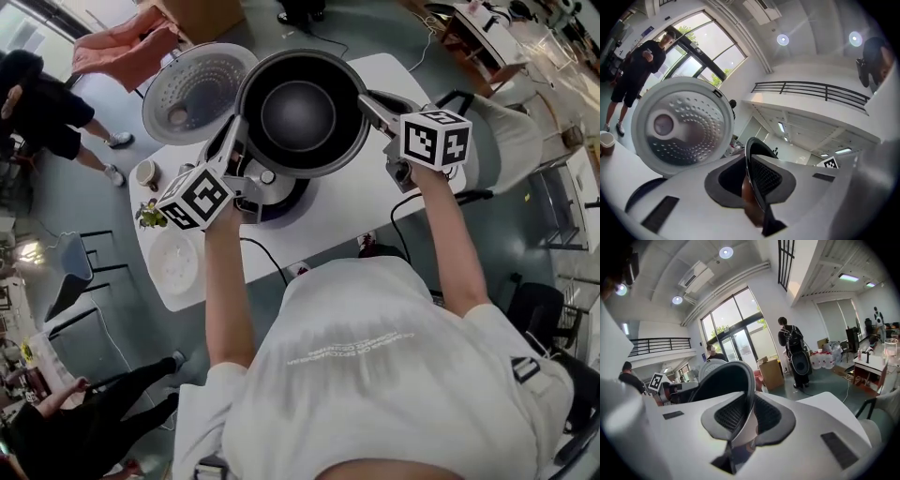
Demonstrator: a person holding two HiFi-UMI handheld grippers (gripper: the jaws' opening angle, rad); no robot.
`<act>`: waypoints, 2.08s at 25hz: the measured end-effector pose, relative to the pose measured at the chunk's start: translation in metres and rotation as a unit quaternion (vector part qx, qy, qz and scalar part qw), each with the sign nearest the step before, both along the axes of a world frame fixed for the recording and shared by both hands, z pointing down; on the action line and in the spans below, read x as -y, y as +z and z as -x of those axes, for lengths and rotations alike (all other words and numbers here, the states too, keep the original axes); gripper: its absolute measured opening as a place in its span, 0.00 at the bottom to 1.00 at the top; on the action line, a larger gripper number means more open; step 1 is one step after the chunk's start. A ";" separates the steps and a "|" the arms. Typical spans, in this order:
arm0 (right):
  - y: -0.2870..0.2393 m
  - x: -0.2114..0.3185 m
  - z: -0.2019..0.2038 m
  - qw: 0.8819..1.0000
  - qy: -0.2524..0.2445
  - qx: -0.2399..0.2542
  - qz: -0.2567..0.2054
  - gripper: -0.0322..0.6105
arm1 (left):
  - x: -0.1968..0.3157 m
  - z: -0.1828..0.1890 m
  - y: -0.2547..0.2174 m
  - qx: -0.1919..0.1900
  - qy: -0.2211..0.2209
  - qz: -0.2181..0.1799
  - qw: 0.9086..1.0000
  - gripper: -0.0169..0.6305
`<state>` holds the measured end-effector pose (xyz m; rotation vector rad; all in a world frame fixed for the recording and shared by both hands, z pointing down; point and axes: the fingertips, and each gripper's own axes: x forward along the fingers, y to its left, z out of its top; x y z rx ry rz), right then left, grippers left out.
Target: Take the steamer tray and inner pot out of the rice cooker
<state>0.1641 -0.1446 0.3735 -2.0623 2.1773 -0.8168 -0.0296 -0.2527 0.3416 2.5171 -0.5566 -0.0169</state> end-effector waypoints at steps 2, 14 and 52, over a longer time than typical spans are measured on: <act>-0.002 -0.017 -0.017 1.000 0.025 -0.004 -0.002 0.17 | -0.006 -0.021 0.003 0.003 0.022 0.004 1.000 0.09; 0.048 -0.126 -0.146 0.987 0.155 0.019 0.047 0.16 | -0.083 -0.173 0.061 0.024 0.141 0.076 0.987 0.09; 0.226 -0.046 -0.260 0.983 0.034 0.050 0.171 0.17 | -0.051 -0.258 0.251 0.163 0.018 0.165 0.973 0.13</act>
